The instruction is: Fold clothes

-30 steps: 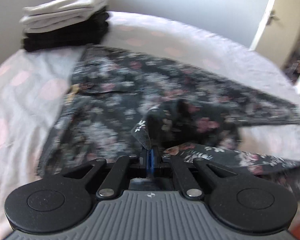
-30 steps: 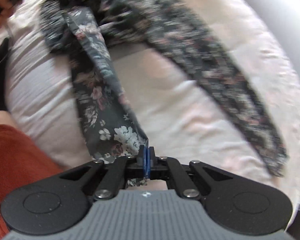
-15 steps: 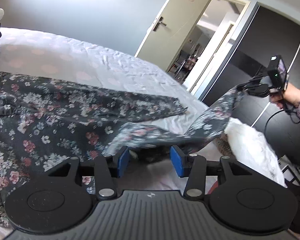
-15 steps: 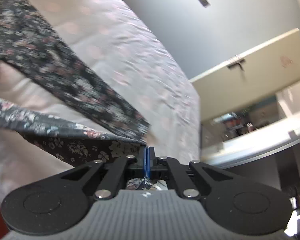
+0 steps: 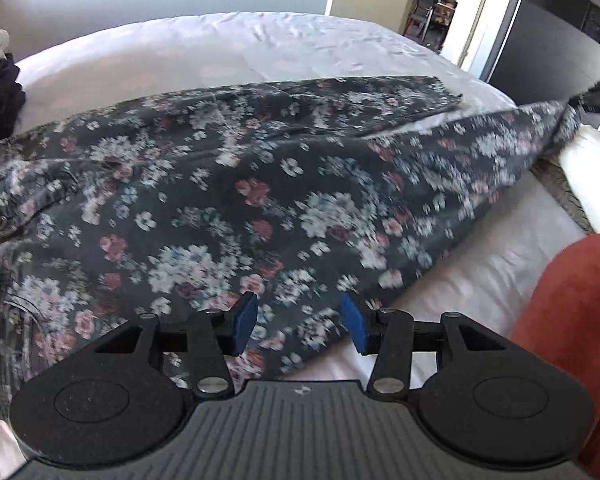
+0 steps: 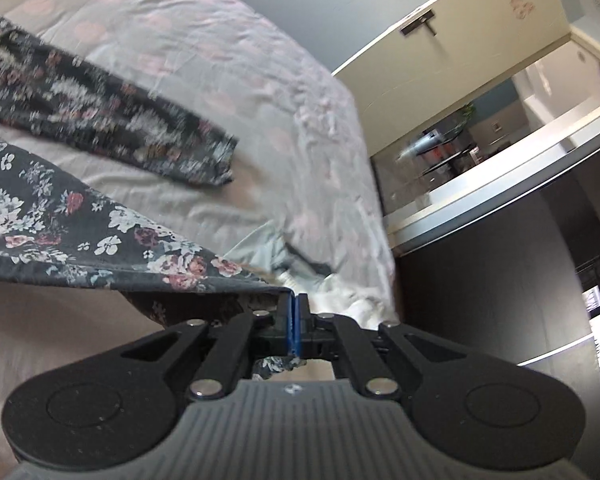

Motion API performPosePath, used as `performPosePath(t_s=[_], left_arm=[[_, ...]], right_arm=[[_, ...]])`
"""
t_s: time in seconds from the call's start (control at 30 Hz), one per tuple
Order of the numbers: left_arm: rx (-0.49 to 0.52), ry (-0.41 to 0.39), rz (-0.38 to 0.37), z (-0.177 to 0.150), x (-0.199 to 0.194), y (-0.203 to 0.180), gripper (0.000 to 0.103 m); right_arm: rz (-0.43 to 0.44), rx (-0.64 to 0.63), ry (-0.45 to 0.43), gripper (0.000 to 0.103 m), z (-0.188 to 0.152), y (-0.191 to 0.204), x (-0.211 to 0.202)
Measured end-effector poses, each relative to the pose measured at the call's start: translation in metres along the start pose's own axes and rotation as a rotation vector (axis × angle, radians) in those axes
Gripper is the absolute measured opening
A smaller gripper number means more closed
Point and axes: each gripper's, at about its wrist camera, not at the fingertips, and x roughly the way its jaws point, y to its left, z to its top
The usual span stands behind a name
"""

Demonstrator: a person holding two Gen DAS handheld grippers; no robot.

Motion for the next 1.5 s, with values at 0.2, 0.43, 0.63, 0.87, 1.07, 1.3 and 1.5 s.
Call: performPosePath(t_s=[0.2, 0.43, 0.63, 0.87, 1.07, 1.3, 1.5], left_arm=[[0.247, 0.087, 0.134, 0.017, -0.011, 0.007, 0.055], [0.555, 0.26, 0.248, -0.013, -0.019, 0.037, 0.055], [0.737, 0.432, 0.286, -0.052, 0.003, 0.054, 0.056], [0.85, 0.468, 0.332, -0.085, 0.028, 0.063, 0.057], [0.881, 0.42, 0.354, -0.089, 0.018, 0.06, 0.017], [0.855, 0.327, 0.474, -0.069, -0.034, 0.058, 0.014], [0.864, 0.345, 0.504, -0.069, -0.082, 0.052, 0.013]], right_arm=[[0.05, 0.0, 0.039, 0.001, -0.026, 0.021, 0.028], [0.084, 0.044, 0.053, 0.002, -0.04, 0.02, 0.043], [0.08, 0.048, 0.059, 0.002, -0.037, 0.021, 0.046], [0.074, 0.041, 0.075, 0.002, -0.035, 0.021, 0.048], [0.063, 0.04, 0.092, 0.002, -0.037, 0.025, 0.052], [0.048, 0.036, 0.068, 0.002, -0.035, 0.02, 0.035], [0.009, 0.099, 0.066, 0.0, -0.044, 0.0, 0.017]])
